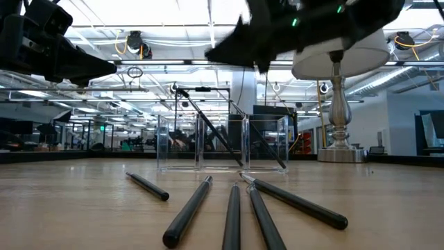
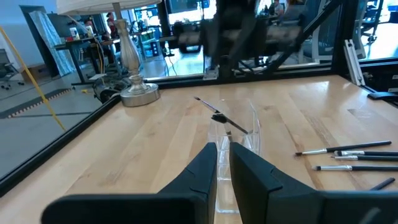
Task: Pick & Place Makeup Supplies
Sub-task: Put the makeup brush into the transparent organizer
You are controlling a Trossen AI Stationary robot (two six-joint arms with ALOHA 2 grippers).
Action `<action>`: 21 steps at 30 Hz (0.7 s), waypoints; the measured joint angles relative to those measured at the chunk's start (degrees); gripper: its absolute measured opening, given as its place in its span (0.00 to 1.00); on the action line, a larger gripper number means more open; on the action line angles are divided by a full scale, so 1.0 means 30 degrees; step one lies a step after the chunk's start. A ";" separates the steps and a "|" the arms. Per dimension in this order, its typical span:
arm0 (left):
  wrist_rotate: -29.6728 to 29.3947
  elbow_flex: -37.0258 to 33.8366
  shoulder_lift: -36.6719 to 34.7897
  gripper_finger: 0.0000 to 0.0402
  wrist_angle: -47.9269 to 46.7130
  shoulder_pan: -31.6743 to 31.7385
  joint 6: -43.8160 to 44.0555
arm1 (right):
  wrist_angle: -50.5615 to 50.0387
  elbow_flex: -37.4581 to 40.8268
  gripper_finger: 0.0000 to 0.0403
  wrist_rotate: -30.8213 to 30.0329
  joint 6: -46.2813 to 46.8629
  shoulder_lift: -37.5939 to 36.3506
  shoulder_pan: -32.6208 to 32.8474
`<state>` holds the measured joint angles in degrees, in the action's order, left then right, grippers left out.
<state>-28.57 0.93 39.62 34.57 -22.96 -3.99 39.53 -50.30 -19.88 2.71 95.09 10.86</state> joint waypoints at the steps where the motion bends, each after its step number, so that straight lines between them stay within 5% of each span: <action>1: -0.0003 0.0000 0.0007 0.13 0.0000 0.0007 0.0000 | -0.0095 0.0000 0.24 -0.0328 -0.0234 -0.0386 0.0417; 7: -0.0001 0.0000 0.0000 0.13 -0.0007 0.0005 0.0000 | -0.0329 -0.0264 0.22 -0.3445 -0.0649 -0.0376 0.3887; 16: 0.0004 0.0002 0.0007 0.13 -0.0065 0.0003 0.0062 | -0.3096 -0.1435 0.02 -0.3878 0.3495 0.3415 0.7438; 21: -0.0004 0.0000 0.0007 0.13 -0.0095 0.0007 -0.0072 | -0.3885 -0.1435 0.03 -0.3690 0.4429 0.4648 0.8061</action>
<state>-28.58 0.93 39.64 34.28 -22.94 -4.21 27.88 -54.61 -30.95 15.99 109.03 35.05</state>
